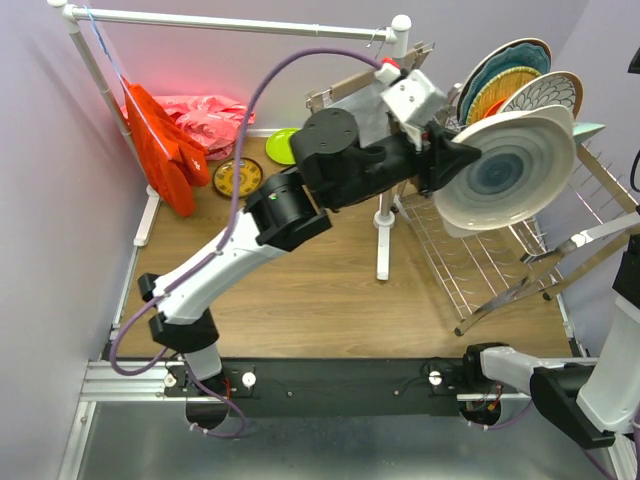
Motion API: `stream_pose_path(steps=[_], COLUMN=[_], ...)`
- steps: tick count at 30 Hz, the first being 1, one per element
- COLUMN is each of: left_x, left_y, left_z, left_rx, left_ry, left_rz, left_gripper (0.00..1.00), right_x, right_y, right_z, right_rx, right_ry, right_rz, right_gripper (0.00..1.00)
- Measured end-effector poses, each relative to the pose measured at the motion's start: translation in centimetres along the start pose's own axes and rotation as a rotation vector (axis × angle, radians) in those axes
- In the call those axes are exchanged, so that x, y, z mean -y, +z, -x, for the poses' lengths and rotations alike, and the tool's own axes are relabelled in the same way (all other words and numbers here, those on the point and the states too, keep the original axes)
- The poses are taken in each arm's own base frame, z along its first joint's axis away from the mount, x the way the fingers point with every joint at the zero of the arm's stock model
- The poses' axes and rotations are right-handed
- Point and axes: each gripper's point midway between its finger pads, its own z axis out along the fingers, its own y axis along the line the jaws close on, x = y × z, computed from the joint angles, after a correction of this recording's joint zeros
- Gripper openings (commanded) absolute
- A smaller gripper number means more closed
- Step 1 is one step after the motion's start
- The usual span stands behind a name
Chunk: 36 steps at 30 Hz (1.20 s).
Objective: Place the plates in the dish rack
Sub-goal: Insert the plate into the dish rack
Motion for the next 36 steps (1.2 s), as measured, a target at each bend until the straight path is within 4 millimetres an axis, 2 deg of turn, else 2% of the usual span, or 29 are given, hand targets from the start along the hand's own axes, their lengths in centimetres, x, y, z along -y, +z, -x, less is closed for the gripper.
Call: stream_pose_path(steps=[4, 9, 16, 27, 31, 36], left_x=[0.5, 0.6, 0.3, -0.5, -0.6, -1.1], left_y=[2.7, 5.3, 8.2, 10.4, 11.3, 12.3], left_z=[-1.0, -2.8, -3.3, -1.1, -1.5, -2.9], left_rx=[0.018, 0.037, 0.121, 0.304, 0.34, 0.34], left_ry=[0.04, 0.103, 0.164, 0.254, 0.293, 0.352], left_rz=[0.002, 0.028, 0.064, 0.114, 0.124, 0.139], left_gripper=[0.0, 0.0, 0.0, 0.0, 0.0, 0.0], right_x=[0.4, 0.6, 0.6, 0.6, 0.8, 0.8], right_y=[-0.2, -0.1, 0.0, -0.2, -0.5, -1.0], right_z=[0.8, 0.3, 0.0, -0.6, -1.3, -1.6], right_rx=[0.026, 0.018, 0.013, -0.001, -0.019, -0.031], right_ry=[0.003, 0.002, 0.002, 0.033, 0.038, 0.046], right_rz=[-0.025, -0.033, -0.035, -0.037, -0.04, -0.042], right_gripper=[1.0, 1.0, 1.0, 1.0, 1.0, 1.0])
